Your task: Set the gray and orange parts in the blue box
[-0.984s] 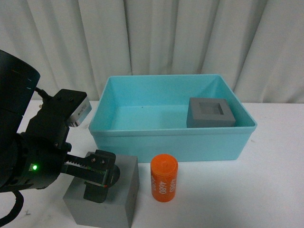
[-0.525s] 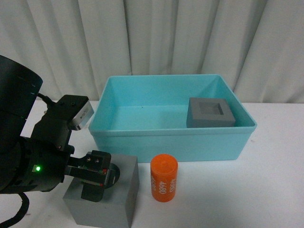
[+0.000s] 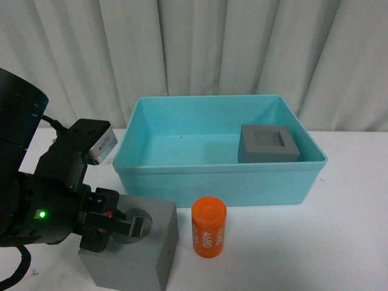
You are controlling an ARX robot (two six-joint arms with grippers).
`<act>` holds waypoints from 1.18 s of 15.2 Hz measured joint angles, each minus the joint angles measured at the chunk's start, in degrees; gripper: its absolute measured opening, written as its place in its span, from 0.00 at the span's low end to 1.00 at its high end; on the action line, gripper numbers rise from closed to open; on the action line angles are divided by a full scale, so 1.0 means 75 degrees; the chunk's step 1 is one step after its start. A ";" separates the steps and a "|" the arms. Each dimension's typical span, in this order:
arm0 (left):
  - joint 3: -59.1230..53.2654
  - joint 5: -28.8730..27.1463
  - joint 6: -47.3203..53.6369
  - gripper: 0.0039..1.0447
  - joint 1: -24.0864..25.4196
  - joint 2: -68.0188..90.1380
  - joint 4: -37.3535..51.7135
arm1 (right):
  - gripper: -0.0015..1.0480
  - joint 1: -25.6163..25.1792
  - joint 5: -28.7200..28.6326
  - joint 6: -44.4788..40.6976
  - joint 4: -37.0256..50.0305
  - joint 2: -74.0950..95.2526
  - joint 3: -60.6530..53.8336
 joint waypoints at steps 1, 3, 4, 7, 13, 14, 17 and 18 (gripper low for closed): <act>-0.0055 0.0020 0.0050 0.21 0.0009 -0.0093 -0.0035 | 0.94 0.0000 -0.0003 0.0000 0.0000 0.0000 0.0000; -0.0332 0.0058 0.0219 0.21 0.0172 -0.0507 -0.0382 | 0.94 0.0000 0.0000 0.0000 0.0003 0.0000 0.0000; -0.0501 0.0079 0.0341 0.21 0.0297 -0.0822 -0.0589 | 0.94 0.0000 -0.0003 0.0000 0.0000 0.0000 0.0000; -0.0659 0.0376 0.0705 0.21 0.0868 -0.2407 -0.1411 | 0.94 0.0000 -0.0003 0.0000 0.0000 0.0000 0.0000; 0.1437 0.0318 0.0283 0.20 -0.0152 -0.3226 -0.1909 | 0.94 0.0000 0.0000 0.0000 0.0000 0.0000 0.0000; 0.1938 0.0169 0.0169 0.20 -0.0510 -0.2719 -0.1888 | 0.94 0.0000 -0.0003 0.0000 0.0000 0.0000 0.0000; 0.3529 -0.0370 -0.0204 0.20 -0.1151 -0.0749 -0.1961 | 0.94 0.0000 0.0000 0.0000 0.0000 0.0000 0.0000; 0.4074 -0.0656 -0.0315 0.20 -0.1204 -0.0187 -0.2017 | 0.94 0.0000 0.0000 0.0000 0.0000 0.0000 0.0000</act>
